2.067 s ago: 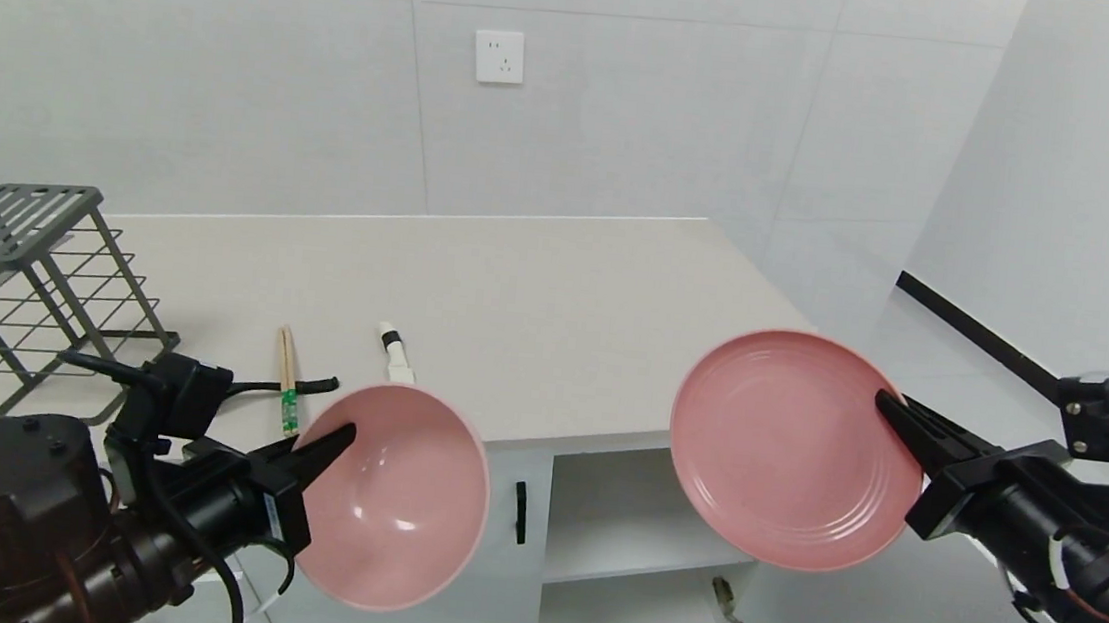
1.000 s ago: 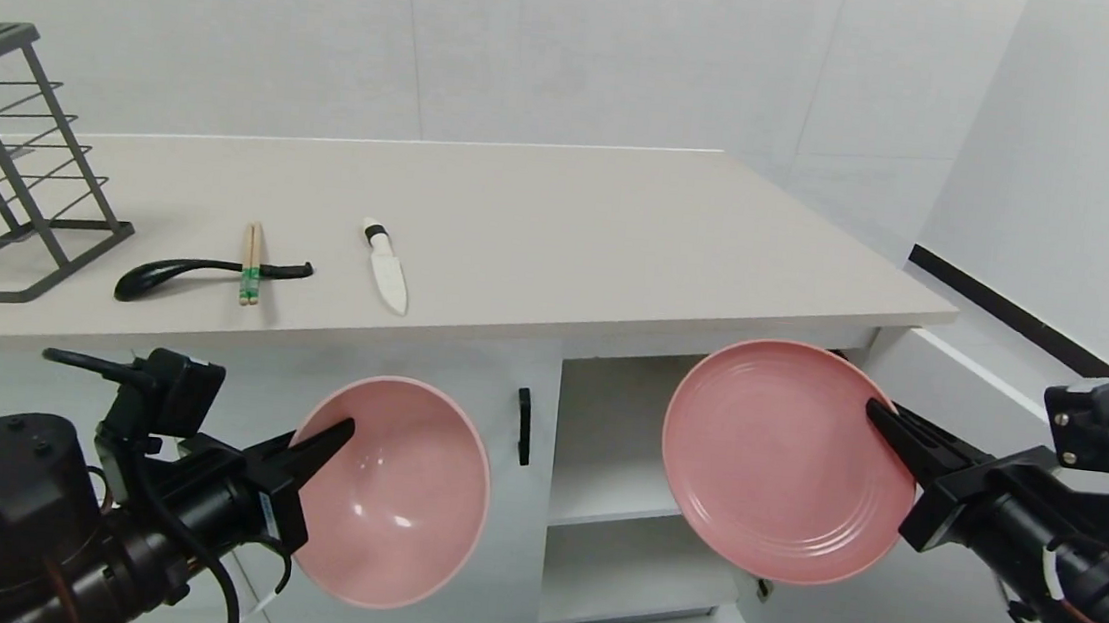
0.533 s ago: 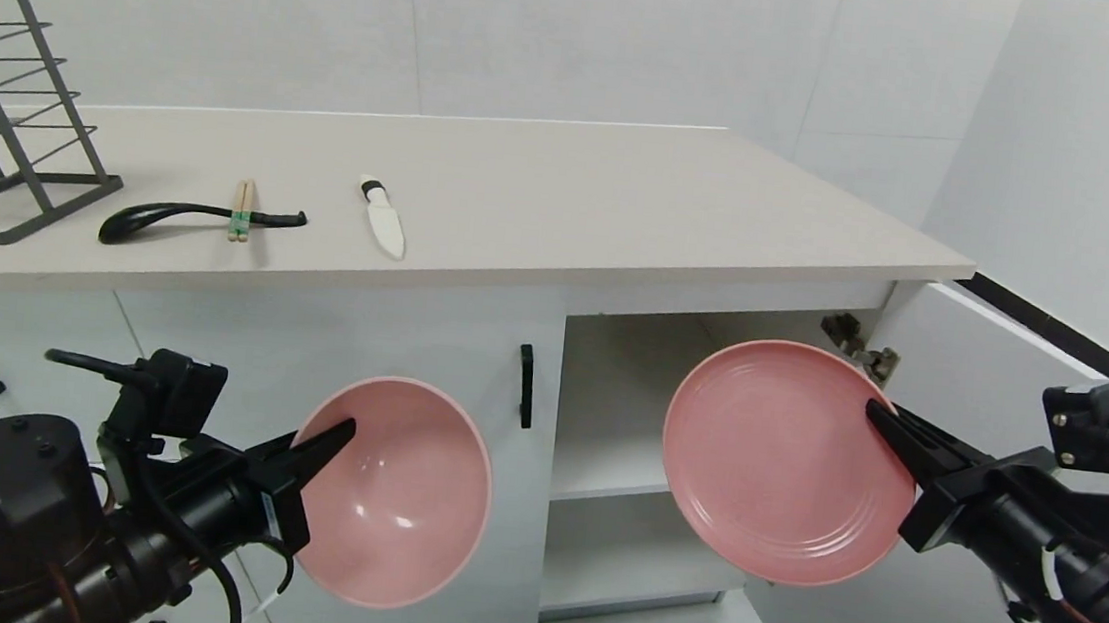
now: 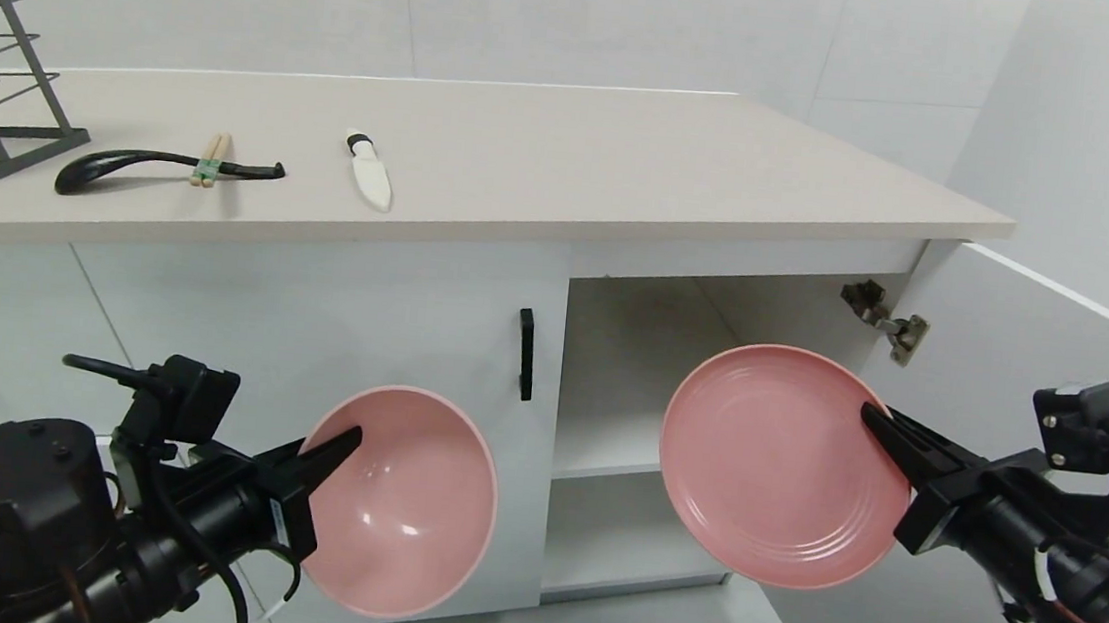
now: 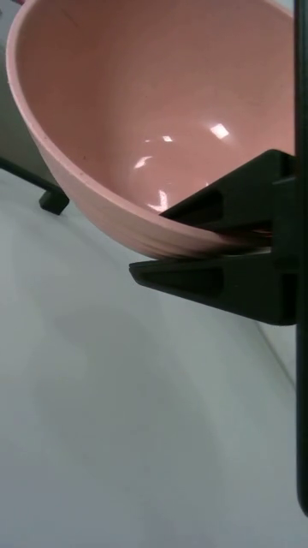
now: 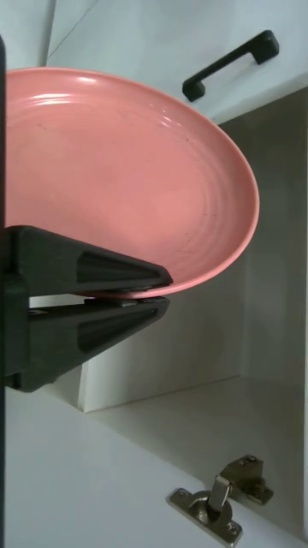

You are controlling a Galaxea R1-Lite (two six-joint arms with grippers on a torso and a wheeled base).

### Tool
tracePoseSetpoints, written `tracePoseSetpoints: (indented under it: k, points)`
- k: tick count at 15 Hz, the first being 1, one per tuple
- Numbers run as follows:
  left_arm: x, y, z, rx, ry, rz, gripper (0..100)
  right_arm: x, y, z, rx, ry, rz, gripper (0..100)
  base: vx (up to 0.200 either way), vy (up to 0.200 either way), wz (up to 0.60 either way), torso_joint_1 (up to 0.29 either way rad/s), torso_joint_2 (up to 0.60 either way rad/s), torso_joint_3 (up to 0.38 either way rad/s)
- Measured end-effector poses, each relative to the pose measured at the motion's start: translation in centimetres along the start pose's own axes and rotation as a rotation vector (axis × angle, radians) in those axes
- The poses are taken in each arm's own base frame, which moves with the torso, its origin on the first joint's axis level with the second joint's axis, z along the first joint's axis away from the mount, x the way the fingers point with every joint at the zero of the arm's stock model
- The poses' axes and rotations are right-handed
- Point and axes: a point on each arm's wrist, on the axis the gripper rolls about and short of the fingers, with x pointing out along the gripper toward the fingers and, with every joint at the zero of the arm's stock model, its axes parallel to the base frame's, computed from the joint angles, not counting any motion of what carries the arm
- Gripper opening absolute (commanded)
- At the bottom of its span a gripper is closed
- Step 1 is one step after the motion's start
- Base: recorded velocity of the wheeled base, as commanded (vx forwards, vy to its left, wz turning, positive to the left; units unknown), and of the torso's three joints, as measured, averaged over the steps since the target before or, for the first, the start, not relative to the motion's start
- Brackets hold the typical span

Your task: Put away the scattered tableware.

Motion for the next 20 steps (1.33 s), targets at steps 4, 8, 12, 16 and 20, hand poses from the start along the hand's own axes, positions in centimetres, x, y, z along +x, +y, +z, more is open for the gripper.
tracePoseSetpoints:
  k: [4, 8, 12, 16, 20]
  points:
    - [0.2, 0.0, -0.3, 0.001, 0.014, 0.009, 0, 0.0, 0.0, 0.0, 0.0, 0.001, 0.0, 0, 0.0, 0.0, 0.0, 0.0, 0.0, 0.0]
    - [0.7, -0.7, -1.3, 0.018, 0.05, 0.071, 0, 0.1, 0.0, -0.2, 0.0, 0.008, 0.001, 0, 0.0, -0.1, 0.0, 0.001, 0.0, 0.006]
    - [1.0, -1.6, -1.9, 0.05, 0.076, 0.067, 0, 0.2, -0.1, -0.2, 0.0, 0.012, -0.004, 0, 0.0, -0.05, 0.0, -0.002, 0.0, 0.003]
    - [1.1, -1.6, -2.1, 0.051, 0.084, 0.068, 0, 0.2, 0.0, -0.2, 0.0, 0.013, -0.003, 0, 0.0, 0.0, 0.0, 0.0, 0.0, 0.0]
    - [1.1, -1.6, -2.1, 0.05, 0.082, 0.067, 0, 0.1, 0.0, -0.2, -0.001, 0.009, -0.003, 0, 0.0, 0.0, -0.15, 0.002, 0.0, -0.001]
